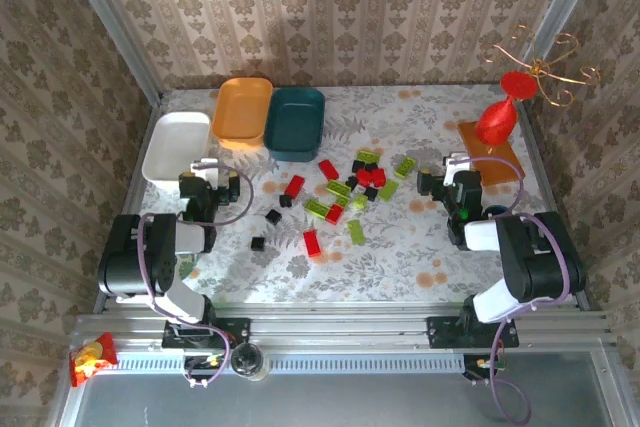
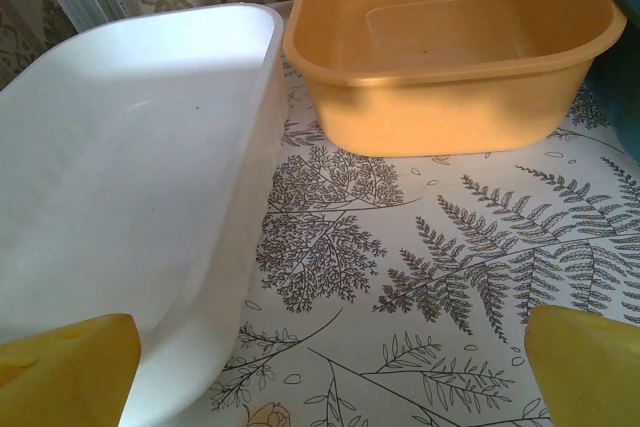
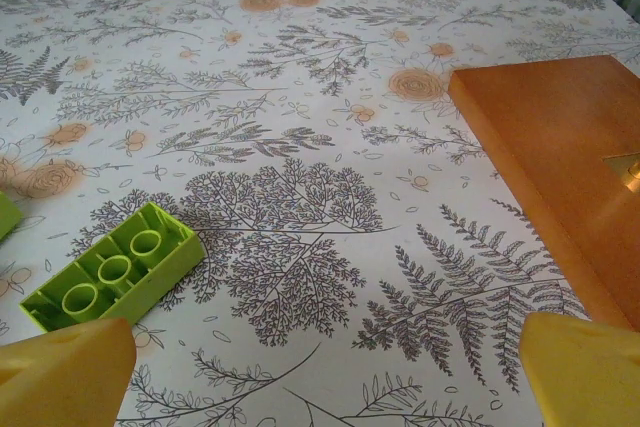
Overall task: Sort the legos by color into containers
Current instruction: Move the container to the top-left of the table.
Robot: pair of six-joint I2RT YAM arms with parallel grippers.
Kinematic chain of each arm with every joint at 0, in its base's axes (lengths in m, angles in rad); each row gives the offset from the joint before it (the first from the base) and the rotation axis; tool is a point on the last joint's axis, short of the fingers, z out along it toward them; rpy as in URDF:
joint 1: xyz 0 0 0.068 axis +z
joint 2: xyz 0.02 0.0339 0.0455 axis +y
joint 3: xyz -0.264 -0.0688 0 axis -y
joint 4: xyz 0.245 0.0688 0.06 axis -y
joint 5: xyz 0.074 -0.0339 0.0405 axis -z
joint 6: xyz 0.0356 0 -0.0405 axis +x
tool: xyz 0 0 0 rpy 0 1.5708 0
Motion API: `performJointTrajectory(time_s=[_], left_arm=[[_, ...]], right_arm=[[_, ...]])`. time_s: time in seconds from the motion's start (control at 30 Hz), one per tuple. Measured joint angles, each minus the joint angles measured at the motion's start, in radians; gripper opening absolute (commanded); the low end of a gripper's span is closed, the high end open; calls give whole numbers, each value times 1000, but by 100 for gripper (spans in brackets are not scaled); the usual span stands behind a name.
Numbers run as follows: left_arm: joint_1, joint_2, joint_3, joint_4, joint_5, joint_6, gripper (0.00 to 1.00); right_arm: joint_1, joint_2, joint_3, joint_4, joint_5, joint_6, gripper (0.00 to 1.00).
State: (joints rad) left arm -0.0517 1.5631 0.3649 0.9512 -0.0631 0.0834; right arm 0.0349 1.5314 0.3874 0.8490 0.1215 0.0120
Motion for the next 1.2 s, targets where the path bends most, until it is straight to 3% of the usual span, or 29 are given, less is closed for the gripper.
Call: performJointTrajectory(time_s=[1.2], left_arm=[[20, 0, 0, -2, 6, -5, 100]], right_arm=[[0, 0, 0, 0, -3, 11, 100]])
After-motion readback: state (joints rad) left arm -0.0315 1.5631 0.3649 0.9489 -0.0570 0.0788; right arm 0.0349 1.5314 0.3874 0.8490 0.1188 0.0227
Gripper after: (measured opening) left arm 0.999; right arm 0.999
